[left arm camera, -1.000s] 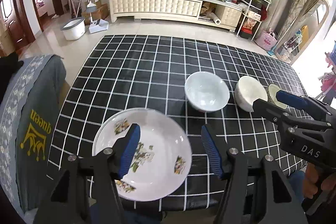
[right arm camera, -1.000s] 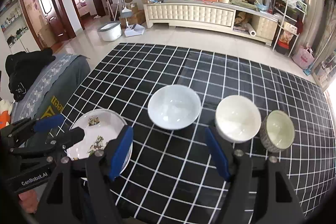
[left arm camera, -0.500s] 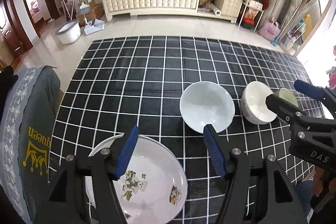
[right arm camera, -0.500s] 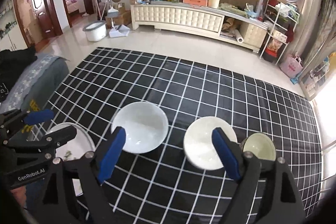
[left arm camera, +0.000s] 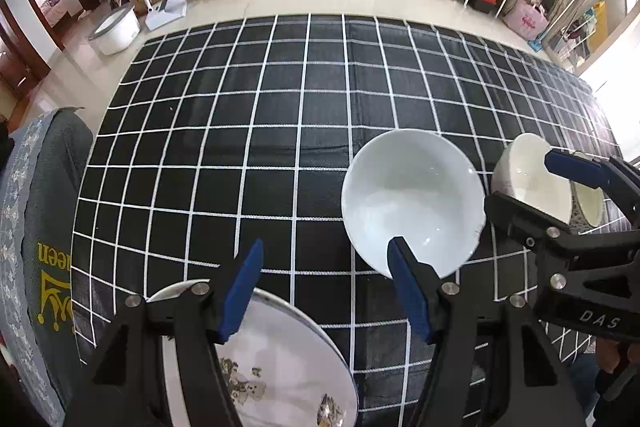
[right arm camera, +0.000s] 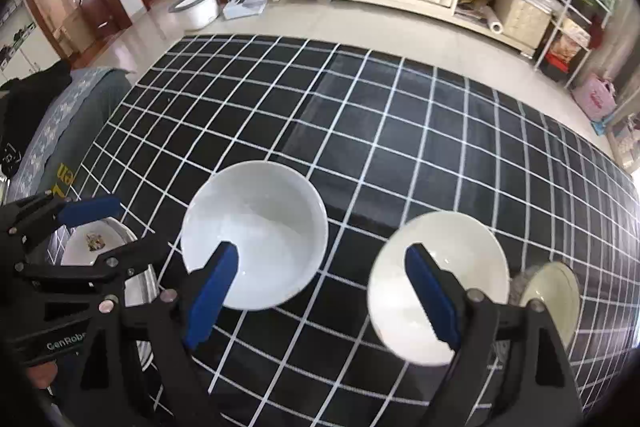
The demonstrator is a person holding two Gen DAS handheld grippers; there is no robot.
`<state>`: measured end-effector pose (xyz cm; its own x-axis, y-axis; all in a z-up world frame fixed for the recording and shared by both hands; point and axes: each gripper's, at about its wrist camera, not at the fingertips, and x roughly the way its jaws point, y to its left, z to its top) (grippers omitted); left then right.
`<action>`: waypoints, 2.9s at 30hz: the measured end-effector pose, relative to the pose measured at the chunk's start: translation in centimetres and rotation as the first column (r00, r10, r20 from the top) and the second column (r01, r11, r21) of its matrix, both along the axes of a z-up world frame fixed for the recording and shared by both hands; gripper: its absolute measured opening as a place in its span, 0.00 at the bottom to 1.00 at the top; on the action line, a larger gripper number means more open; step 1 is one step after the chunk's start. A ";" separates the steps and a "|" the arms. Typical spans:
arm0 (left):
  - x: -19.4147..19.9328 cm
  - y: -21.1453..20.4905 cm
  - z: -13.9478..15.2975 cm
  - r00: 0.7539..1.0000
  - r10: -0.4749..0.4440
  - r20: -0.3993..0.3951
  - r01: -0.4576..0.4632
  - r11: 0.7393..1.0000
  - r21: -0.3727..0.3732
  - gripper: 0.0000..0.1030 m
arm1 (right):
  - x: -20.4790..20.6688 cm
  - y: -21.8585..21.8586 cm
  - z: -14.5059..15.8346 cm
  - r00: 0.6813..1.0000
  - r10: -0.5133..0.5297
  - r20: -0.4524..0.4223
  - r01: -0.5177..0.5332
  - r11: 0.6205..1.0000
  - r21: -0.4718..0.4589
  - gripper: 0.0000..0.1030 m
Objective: Organize plates and bowls
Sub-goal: 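Move the left tool to a plain white bowl and grip its rim, then carry the white bowl beside the plate stack, set it down, open the left tool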
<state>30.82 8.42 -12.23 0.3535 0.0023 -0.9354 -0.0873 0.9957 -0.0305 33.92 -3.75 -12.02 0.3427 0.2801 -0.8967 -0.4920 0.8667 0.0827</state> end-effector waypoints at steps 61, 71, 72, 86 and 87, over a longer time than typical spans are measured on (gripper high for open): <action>-11.4 -5.4 -2.9 0.996 -0.046 -0.075 0.037 0.991 -0.125 0.10 | -11.1 -4.4 -3.4 0.974 -0.155 -0.162 0.162 0.986 0.032 0.09; -11.5 -5.2 -3.8 0.996 -0.039 -0.078 0.030 0.993 -0.114 0.10 | -11.4 -4.5 -4.9 0.966 -0.164 -0.202 0.174 0.984 0.032 0.09; -11.3 -5.3 -3.9 0.996 -0.038 -0.077 0.029 0.993 -0.115 0.10 | -11.5 -4.4 -4.8 0.966 -0.163 -0.200 0.172 0.985 0.030 0.09; -12.2 -4.9 -2.6 0.999 -0.045 -0.025 0.042 0.992 -0.116 0.10 | -12.4 -6.0 -3.2 0.961 -0.208 -0.180 0.222 0.973 0.058 0.13; -12.3 -4.9 -2.2 0.999 -0.043 -0.015 0.041 0.993 -0.108 0.10 | -12.6 -6.2 -2.9 0.962 -0.215 -0.171 0.228 0.972 0.058 0.14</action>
<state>18.49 3.55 -14.47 0.3350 -0.1133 -0.9354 -0.0465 0.9895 -0.1365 21.35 -9.92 -14.91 0.2557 0.2834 -0.9243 -0.2632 0.9404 0.2155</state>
